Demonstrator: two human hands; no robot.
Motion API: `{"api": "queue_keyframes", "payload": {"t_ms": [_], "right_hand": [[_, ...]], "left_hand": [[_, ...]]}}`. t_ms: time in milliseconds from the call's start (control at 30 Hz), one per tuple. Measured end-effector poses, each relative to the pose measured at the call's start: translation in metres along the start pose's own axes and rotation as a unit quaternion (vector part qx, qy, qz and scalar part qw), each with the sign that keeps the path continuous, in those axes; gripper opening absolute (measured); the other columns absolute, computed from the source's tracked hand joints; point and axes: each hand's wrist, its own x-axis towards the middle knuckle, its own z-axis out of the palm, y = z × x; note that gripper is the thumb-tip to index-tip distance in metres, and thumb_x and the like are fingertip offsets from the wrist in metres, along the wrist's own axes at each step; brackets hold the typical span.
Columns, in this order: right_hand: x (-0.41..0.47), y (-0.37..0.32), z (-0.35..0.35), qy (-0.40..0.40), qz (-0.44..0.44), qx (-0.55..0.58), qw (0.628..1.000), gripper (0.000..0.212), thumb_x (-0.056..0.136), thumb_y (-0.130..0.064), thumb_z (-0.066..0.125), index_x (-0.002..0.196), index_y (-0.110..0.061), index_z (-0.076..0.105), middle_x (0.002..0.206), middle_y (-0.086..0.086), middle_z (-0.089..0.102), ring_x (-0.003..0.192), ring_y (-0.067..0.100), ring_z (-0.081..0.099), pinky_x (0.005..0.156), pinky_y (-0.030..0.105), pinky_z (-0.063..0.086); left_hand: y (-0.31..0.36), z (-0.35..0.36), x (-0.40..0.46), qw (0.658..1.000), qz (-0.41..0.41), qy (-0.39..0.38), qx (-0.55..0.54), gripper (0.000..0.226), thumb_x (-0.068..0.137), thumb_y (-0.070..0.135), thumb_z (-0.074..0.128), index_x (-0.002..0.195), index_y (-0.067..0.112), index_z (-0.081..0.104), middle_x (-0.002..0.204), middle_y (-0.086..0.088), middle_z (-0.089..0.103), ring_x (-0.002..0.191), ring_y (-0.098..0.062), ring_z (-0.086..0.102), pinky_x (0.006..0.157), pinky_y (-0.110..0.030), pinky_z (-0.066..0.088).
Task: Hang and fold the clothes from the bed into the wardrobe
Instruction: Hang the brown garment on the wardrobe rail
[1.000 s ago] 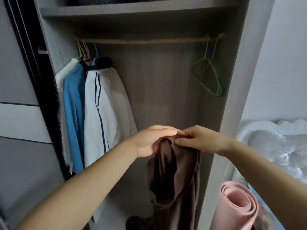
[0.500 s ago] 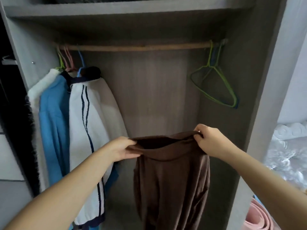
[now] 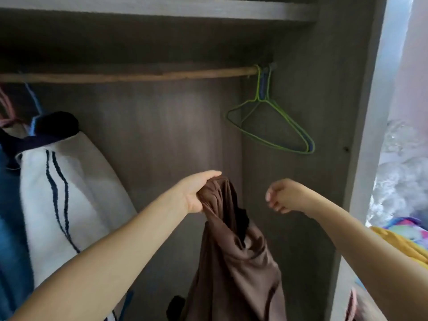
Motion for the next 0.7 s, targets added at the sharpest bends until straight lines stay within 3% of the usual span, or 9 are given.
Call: {"api": "queue_keyframes", "payload": {"t_ms": [100,167,233,333,433,567,600,700], "right_hand": [[0.029,-0.038,-0.035,0.176,-0.082,-0.103,0.976,0.018,0.091,-0.011,0.047,0.084,-0.01,0.064,0.081,0.01,0.066,0.077,0.027,0.062,0.065,0.03,0.046],[0.053,-0.063,-0.057,0.313,-0.131,-0.232,0.912,0.018,0.092,-0.016,0.048,0.101,-0.01,0.062,0.103,0.017,0.063,0.097,0.034,0.061,0.076,0.036,0.047],[0.078,-0.082,-0.075,0.378,-0.161,-0.326,0.851,0.025,0.091,-0.012,0.049,0.115,-0.008,0.053,0.116,0.02,0.054,0.109,0.038,0.054,0.082,0.041,0.046],[0.116,-0.101,-0.097,0.358,-0.129,-0.467,0.798,0.043,0.089,-0.007,0.051,0.131,-0.01,0.043,0.13,0.019,0.046,0.12,0.038,0.045,0.087,0.043,0.044],[0.142,-0.106,-0.109,0.329,-0.089,-0.5,0.796,0.041,0.098,-0.008,0.037,0.139,-0.011,0.038,0.135,0.02,0.046,0.124,0.037,0.044,0.088,0.042,0.043],[0.156,-0.097,-0.115,0.351,-0.102,-0.531,0.764,0.033,0.095,-0.005,0.042,0.126,-0.007,0.056,0.122,0.016,0.062,0.113,0.035,0.06,0.087,0.04,0.048],[0.157,-0.096,-0.117,0.35,-0.107,-0.533,0.763,0.03,0.094,-0.006,0.047,0.121,-0.006,0.059,0.119,0.016,0.064,0.111,0.035,0.062,0.086,0.04,0.049],[0.158,-0.098,-0.122,0.368,-0.133,-0.488,0.78,0.027,0.09,0.0,0.05,0.116,0.001,0.058,0.111,0.023,0.065,0.105,0.04,0.063,0.083,0.044,0.051]], "left_hand": [[0.004,0.011,0.013,1.0,0.002,-0.027,0.001,0.023,0.09,0.02,0.059,0.079,0.001,0.065,0.08,-0.017,0.068,0.081,-0.03,0.067,0.081,-0.041,0.055],[0.009,0.015,0.021,0.999,0.017,-0.032,-0.003,0.035,0.092,0.018,0.054,0.064,0.0,0.067,0.064,-0.015,0.067,0.058,-0.025,0.067,0.058,-0.033,0.058],[0.016,0.014,0.027,0.999,0.036,-0.022,-0.014,0.048,0.093,0.016,0.052,0.05,0.001,0.067,0.055,-0.013,0.065,0.045,-0.021,0.064,0.045,-0.029,0.055],[0.028,0.003,0.034,0.998,0.058,-0.003,-0.021,0.046,0.093,0.016,0.053,0.051,0.003,0.067,0.056,-0.012,0.065,0.047,-0.02,0.064,0.051,-0.028,0.055],[0.035,-0.01,0.037,0.997,0.066,0.009,-0.026,0.035,0.092,0.016,0.053,0.063,0.002,0.065,0.058,-0.012,0.064,0.048,-0.02,0.063,0.05,-0.028,0.055],[0.037,-0.02,0.037,0.996,0.072,0.024,-0.037,0.021,0.092,0.015,0.053,0.076,0.001,0.059,0.074,-0.015,0.06,0.069,-0.025,0.058,0.079,-0.036,0.051],[0.036,-0.022,0.038,0.996,0.072,0.026,-0.037,0.022,0.092,0.015,0.052,0.076,0.001,0.059,0.072,-0.015,0.061,0.067,-0.026,0.058,0.077,-0.036,0.052],[0.033,-0.027,0.044,0.996,0.07,0.03,-0.048,0.026,0.093,0.013,0.051,0.072,0.001,0.059,0.057,-0.013,0.064,0.048,-0.022,0.063,0.049,-0.027,0.055]]}}
